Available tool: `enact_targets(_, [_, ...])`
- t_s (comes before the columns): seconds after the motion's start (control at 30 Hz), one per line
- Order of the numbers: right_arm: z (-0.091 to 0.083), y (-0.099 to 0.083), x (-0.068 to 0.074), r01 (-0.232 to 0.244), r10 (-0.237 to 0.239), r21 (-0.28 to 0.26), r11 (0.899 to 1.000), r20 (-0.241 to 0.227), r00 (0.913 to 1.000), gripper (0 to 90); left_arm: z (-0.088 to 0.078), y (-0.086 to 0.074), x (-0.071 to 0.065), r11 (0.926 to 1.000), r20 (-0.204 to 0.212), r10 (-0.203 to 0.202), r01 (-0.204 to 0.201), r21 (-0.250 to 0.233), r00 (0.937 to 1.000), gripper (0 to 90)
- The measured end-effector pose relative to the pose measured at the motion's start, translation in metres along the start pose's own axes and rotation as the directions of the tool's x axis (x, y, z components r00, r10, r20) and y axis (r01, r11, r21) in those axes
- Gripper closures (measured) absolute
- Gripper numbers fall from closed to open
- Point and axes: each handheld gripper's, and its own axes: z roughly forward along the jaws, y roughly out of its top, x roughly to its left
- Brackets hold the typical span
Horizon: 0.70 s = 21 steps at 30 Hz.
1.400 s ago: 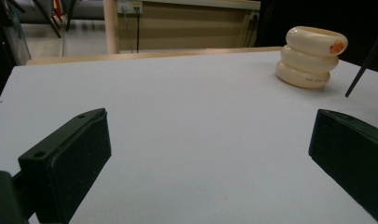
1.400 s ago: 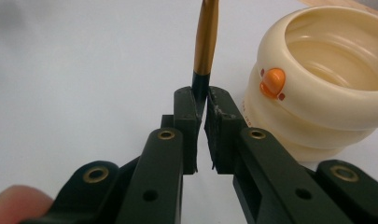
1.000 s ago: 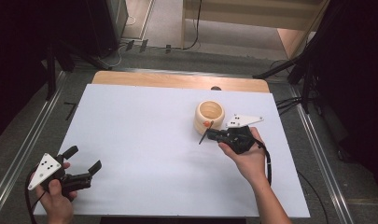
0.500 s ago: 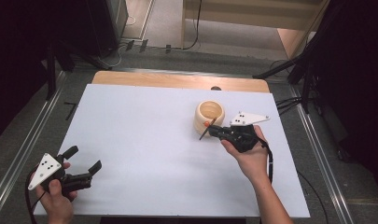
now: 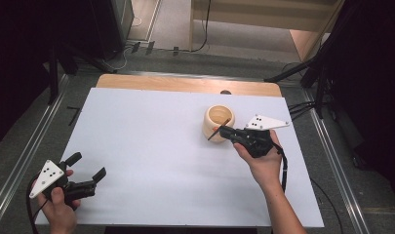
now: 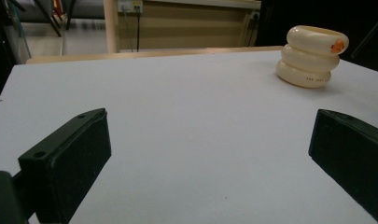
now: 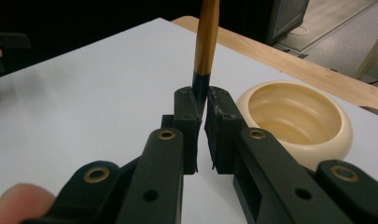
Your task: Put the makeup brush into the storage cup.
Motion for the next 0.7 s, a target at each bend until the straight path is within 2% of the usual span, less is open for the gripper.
enact_targets(0.7, [-0.007,0.019,-0.007,0.003,-0.001,-0.045,0.999,0.030,0.9995,84.4,0.000,0.000,0.001,1.0000,-0.001,-0.003,0.003,0.003,1.0000,0.0])
